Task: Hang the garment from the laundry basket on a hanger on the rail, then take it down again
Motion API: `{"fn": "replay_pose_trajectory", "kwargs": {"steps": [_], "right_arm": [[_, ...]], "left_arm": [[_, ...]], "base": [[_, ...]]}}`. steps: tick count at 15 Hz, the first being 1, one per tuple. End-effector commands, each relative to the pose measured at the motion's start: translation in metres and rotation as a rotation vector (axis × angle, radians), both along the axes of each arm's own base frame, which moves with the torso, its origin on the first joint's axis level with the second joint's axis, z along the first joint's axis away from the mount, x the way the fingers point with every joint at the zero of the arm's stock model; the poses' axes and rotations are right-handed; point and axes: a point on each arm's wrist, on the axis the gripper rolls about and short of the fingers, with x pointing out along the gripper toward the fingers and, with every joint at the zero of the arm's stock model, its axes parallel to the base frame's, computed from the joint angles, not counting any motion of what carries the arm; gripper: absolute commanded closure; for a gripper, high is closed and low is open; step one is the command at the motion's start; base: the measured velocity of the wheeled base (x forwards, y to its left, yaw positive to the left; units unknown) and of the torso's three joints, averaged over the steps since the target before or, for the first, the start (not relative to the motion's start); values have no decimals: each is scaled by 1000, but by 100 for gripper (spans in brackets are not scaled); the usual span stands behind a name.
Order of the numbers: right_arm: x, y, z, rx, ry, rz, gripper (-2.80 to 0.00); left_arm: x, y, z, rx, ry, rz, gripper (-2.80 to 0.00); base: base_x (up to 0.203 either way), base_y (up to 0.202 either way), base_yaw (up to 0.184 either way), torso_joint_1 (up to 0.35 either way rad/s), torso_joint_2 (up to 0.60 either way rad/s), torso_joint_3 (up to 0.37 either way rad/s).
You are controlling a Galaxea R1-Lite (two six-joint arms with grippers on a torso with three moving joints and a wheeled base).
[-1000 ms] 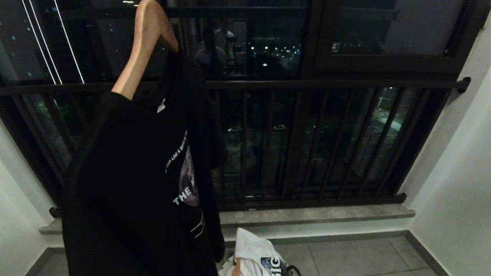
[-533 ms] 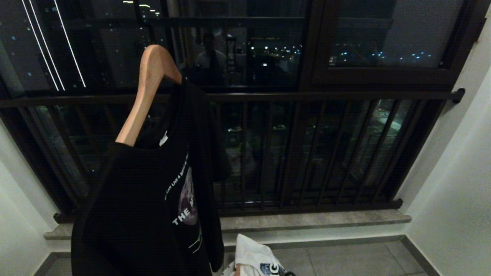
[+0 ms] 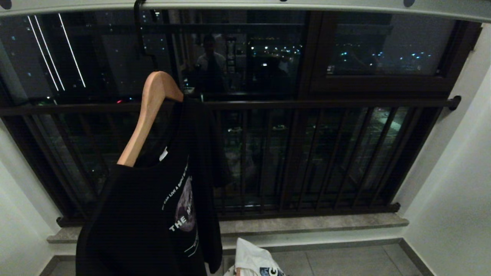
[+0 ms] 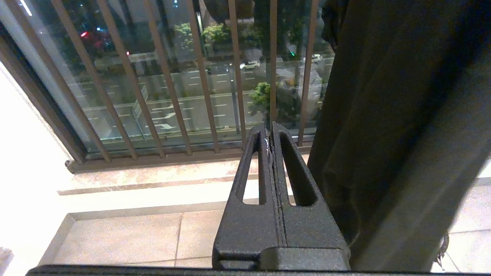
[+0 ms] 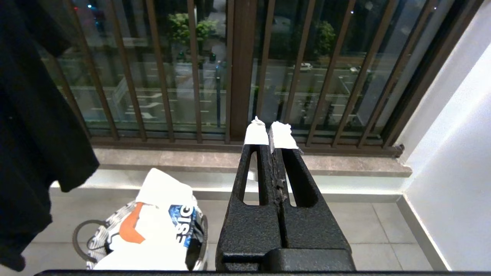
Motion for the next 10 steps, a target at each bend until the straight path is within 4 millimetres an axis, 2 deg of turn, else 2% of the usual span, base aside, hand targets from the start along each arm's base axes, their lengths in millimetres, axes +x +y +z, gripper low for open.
{"fn": "replay_pose_trajectory", "kwargs": {"steps": [1,10], "right_arm": [[0,0,0,-1,2,1,0],[0,0,0,0,2,1,0]], "left_arm": [[0,0,-1,0,2,1,0],[0,0,-1,0,2,1,0]], "base": [[0,0,0,148,-330,-173],[0,0,0,143,-300,-159]]}}
